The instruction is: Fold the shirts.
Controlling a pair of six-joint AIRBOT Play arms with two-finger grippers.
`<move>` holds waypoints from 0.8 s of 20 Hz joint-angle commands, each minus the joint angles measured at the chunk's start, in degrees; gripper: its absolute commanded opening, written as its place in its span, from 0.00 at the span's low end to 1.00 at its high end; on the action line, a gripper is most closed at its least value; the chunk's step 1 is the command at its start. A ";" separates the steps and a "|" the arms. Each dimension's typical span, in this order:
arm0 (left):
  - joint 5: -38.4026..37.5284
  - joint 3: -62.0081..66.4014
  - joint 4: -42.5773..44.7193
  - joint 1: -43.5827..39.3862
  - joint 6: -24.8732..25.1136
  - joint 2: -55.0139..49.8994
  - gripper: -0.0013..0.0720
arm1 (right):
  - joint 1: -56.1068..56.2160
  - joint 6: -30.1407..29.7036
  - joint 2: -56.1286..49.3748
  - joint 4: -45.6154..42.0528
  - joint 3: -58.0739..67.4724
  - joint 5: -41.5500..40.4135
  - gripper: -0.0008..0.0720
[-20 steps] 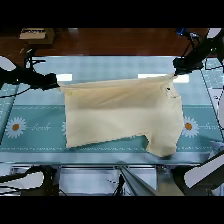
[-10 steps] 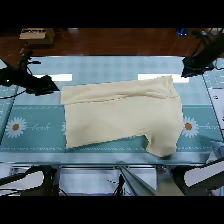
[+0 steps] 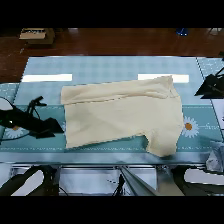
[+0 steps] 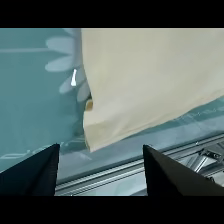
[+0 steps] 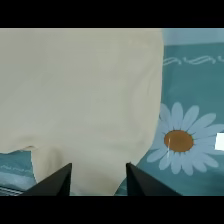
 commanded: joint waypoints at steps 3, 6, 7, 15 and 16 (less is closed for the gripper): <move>5.25 -11.10 -1.49 0.26 1.92 1.73 0.85 | -1.73 -2.21 2.56 0.57 -8.92 -7.58 0.60; 9.07 -11.19 -2.45 0.24 1.88 1.57 0.85 | -1.73 -2.62 2.56 0.46 -8.98 -9.42 0.60; 10.03 -11.17 -4.66 0.24 1.88 0.87 0.85 | -1.73 -2.80 2.56 0.44 -8.98 -9.81 0.60; 11.50 -11.13 -14.62 -8.37 6.67 -12.48 0.25 | -1.73 -2.89 2.58 -4.46 -8.96 -7.43 0.61; 11.26 -11.13 -14.62 -8.85 7.63 -13.11 0.05 | -1.73 -2.82 2.58 -4.72 -8.96 -6.51 0.61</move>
